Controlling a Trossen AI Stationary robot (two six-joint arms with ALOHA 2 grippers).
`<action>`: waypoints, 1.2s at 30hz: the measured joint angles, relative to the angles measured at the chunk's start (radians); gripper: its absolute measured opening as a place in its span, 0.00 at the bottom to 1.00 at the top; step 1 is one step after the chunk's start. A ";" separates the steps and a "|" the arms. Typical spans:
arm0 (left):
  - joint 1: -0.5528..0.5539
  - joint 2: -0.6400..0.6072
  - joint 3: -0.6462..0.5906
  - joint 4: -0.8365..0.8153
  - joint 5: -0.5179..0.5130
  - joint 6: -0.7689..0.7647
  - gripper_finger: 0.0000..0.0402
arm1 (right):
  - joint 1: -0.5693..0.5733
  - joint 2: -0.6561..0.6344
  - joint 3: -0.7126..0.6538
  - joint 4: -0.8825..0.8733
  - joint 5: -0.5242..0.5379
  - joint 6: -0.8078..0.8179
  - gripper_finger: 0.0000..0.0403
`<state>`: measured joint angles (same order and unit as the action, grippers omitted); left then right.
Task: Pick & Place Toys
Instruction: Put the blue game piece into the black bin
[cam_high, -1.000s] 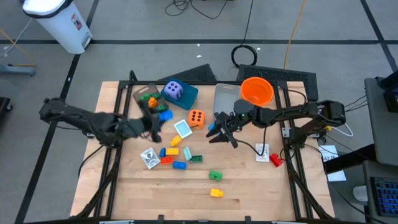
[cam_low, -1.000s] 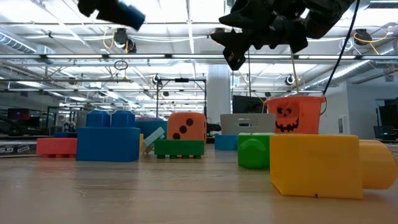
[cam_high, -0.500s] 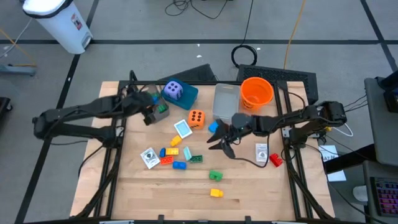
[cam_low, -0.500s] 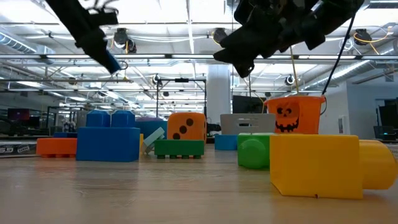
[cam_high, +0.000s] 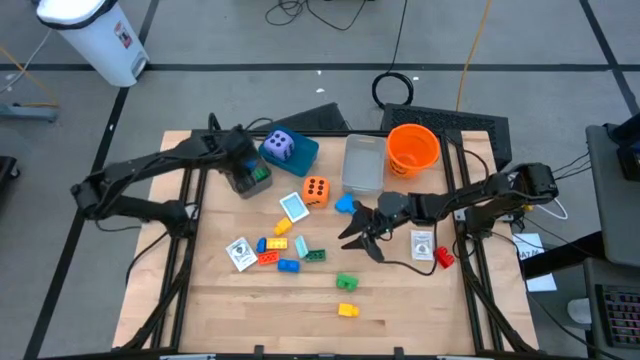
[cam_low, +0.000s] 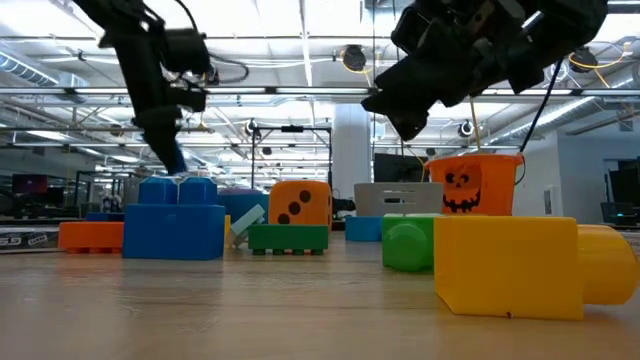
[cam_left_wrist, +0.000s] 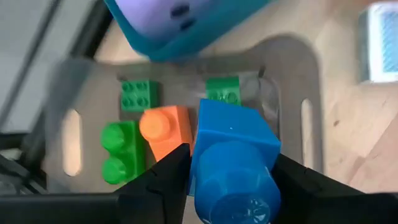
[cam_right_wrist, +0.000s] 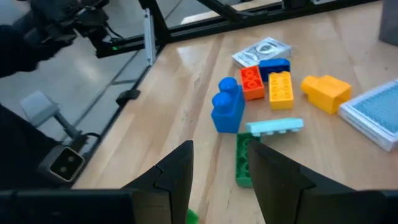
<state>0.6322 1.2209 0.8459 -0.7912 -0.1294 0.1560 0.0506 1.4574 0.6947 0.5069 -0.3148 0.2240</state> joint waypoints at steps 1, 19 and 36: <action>0.012 0.022 0.000 0.000 0.001 -0.001 0.43 | 0.004 0.000 -0.006 0.000 0.018 0.000 0.35; 0.139 0.182 0.000 -0.021 0.156 0.004 0.41 | 0.018 0.000 -0.050 0.056 0.105 0.016 0.35; 0.139 0.186 0.000 -0.027 0.185 0.005 0.40 | 0.018 0.000 -0.050 0.054 0.105 0.015 0.34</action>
<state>0.7712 1.4071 0.8459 -0.8181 0.0555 0.1612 0.0685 1.4574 0.6449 0.5613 -0.2100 0.2386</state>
